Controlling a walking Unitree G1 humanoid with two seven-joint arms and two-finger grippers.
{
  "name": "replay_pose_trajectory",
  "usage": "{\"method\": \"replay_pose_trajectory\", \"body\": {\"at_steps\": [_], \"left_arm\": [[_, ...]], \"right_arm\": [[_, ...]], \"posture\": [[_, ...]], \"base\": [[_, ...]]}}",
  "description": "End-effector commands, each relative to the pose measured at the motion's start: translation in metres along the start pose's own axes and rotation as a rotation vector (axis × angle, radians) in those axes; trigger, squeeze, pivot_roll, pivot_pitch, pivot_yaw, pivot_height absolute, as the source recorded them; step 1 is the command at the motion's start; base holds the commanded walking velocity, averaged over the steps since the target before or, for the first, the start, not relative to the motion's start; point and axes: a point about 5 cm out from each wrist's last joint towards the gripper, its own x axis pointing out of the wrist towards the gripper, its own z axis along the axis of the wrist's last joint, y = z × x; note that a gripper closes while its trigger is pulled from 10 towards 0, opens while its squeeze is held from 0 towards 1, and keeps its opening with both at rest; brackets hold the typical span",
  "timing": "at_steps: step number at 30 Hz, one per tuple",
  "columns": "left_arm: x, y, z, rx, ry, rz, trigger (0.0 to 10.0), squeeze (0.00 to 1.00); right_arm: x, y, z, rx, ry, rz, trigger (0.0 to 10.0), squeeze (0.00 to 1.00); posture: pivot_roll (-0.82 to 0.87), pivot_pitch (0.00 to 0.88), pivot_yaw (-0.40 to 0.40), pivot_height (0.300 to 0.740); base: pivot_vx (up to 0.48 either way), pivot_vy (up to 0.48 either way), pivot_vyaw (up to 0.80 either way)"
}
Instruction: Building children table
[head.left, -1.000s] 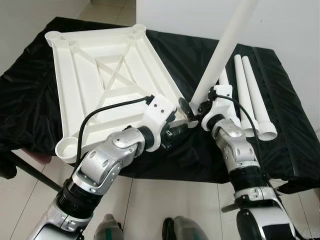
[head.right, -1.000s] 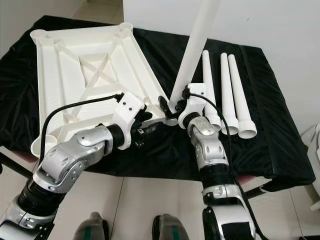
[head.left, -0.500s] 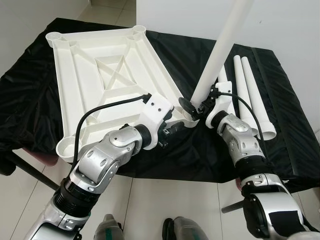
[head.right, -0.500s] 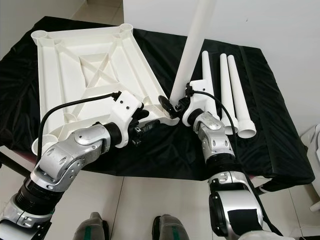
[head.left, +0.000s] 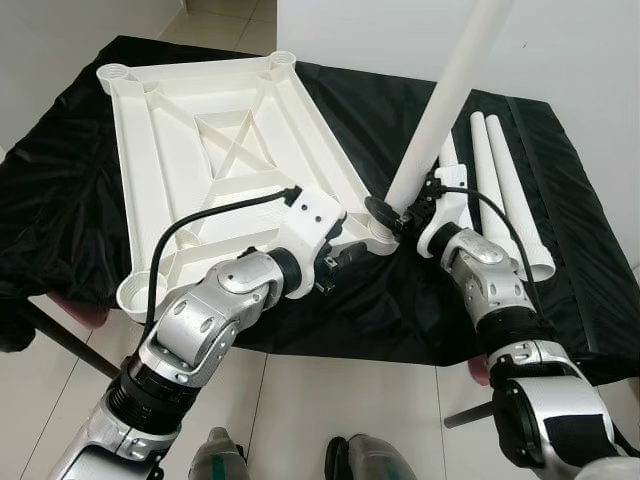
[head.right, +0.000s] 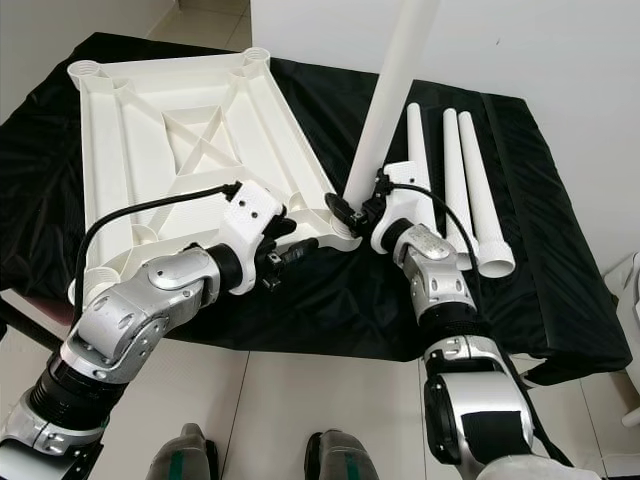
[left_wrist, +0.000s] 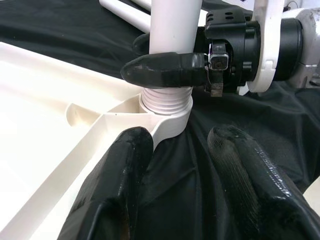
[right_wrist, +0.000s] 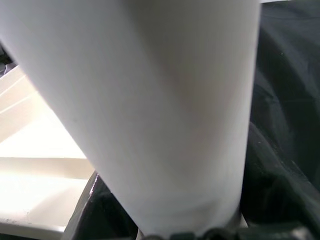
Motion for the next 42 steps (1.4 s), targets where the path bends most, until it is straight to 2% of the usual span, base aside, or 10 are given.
{"method": "replay_pose_trajectory", "body": {"at_steps": [1, 3, 12, 16, 19, 20, 32, 33, 34, 42], "left_arm": [[0.001, -0.004, 0.003, 0.011, -0.015, -0.058, 10.0, 0.00], [0.001, -0.004, 0.004, 0.007, -0.018, -0.057, 10.0, 0.00], [0.002, -0.008, 0.003, 0.001, -0.021, -0.067, 10.0, 0.00], [0.002, -0.009, 0.003, 0.000, -0.019, -0.075, 10.0, 0.00], [0.002, -0.009, 0.003, 0.000, -0.019, -0.075, 10.0, 0.00], [0.003, -0.009, 0.003, 0.003, -0.019, -0.080, 10.0, 0.00], [0.004, -0.011, 0.003, 0.004, -0.021, -0.095, 10.0, 0.00], [0.004, -0.012, 0.003, 0.003, -0.021, -0.096, 10.0, 0.00], [0.004, -0.012, 0.003, 0.003, -0.022, -0.096, 10.0, 0.00], [0.004, -0.013, 0.003, 0.002, -0.021, -0.098, 10.0, 0.00]], "right_arm": [[0.000, 0.004, -0.001, 0.036, -0.013, -0.021, 0.0, 0.00], [0.000, 0.009, -0.002, 0.030, -0.006, -0.049, 10.0, 0.00], [-0.002, 0.010, -0.008, 0.063, 0.017, -0.291, 10.0, 0.00], [-0.011, 0.013, -0.005, 0.073, -0.016, -0.562, 10.0, 0.00], [-0.011, 0.013, -0.005, 0.073, -0.016, -0.562, 10.0, 0.00], [-0.015, 0.029, -0.008, 0.109, -0.036, -0.653, 10.0, 0.00], [-0.012, 0.043, -0.005, 0.136, -0.018, -0.629, 10.0, 0.00], [-0.012, 0.044, -0.005, 0.144, -0.019, -0.621, 10.0, 0.70], [-0.011, 0.044, -0.005, 0.150, -0.020, -0.615, 10.0, 1.00], [-0.008, 0.041, -0.002, 0.172, -0.042, -0.515, 10.0, 1.00]], "posture": [[0.01, 0.030, -0.076, 0.740], [0.01, 0.029, -0.077, 0.740], [0.00, 0.028, -0.079, 0.740], [0.00, 0.024, -0.076, 0.740], [0.00, 0.024, -0.076, 0.740], [0.01, 0.012, -0.073, 0.740], [0.00, 0.000, -0.072, 0.740], [0.00, 0.000, -0.072, 0.740], [0.00, 0.000, -0.072, 0.740], [0.00, 0.000, -0.073, 0.740]], "base": [[0.000, 0.000, 0.00], [0.000, 0.000, 0.00], [0.000, 0.000, 0.00], [0.000, 0.000, 0.00], [0.000, 0.000, 0.00], [0.000, 0.000, 0.00], [0.000, 0.000, 0.00], [0.000, 0.000, 0.00], [0.000, 0.000, 0.00], [0.000, 0.000, 0.00]]}}
